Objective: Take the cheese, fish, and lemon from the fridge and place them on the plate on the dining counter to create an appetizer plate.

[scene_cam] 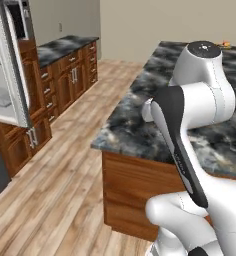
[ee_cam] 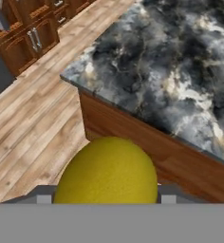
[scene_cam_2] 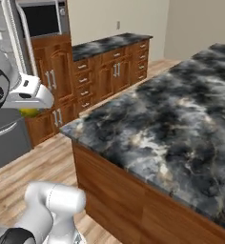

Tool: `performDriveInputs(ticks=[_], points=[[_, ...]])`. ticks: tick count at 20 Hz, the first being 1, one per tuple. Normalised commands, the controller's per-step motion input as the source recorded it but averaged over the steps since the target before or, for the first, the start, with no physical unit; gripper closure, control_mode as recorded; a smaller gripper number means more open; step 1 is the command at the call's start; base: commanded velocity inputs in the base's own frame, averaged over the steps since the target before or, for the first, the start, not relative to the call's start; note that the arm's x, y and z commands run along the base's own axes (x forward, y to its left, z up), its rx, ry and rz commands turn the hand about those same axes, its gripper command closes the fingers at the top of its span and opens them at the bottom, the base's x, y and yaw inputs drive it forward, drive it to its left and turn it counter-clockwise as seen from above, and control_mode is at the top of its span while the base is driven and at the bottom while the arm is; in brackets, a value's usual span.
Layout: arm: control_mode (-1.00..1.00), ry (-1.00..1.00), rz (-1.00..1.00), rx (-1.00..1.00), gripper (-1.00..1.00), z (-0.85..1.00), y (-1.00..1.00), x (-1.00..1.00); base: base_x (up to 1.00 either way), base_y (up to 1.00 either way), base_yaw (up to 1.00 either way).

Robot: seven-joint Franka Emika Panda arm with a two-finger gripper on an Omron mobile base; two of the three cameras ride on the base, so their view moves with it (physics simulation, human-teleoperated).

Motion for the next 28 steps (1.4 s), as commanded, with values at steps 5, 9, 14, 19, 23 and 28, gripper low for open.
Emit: performDriveInputs(ticks=[5,9,14,19,23,28], points=[[1.00,0.00,0.00,0.00,1.00,0.00,0.00,0.00,-0.82,-1.00,-0.31],[1.00,0.00,0.00,0.00,1.00,0.00,0.00,0.00,-0.72,-1.00,-0.30],[1.00,0.00,0.00,0.00,1.00,0.00,0.00,0.00,-0.54,-1.00,-0.28],[1.00,0.00,0.00,0.00,1.00,0.00,0.00,0.00,-0.25,-1.00,-0.21],[1.00,0.00,0.00,0.00,1.00,0.00,0.00,0.00,-0.01,-1.00,-0.06],[1.00,0.00,0.00,0.00,1.00,0.00,0.00,0.00,0.20,-1.00,0.13]])
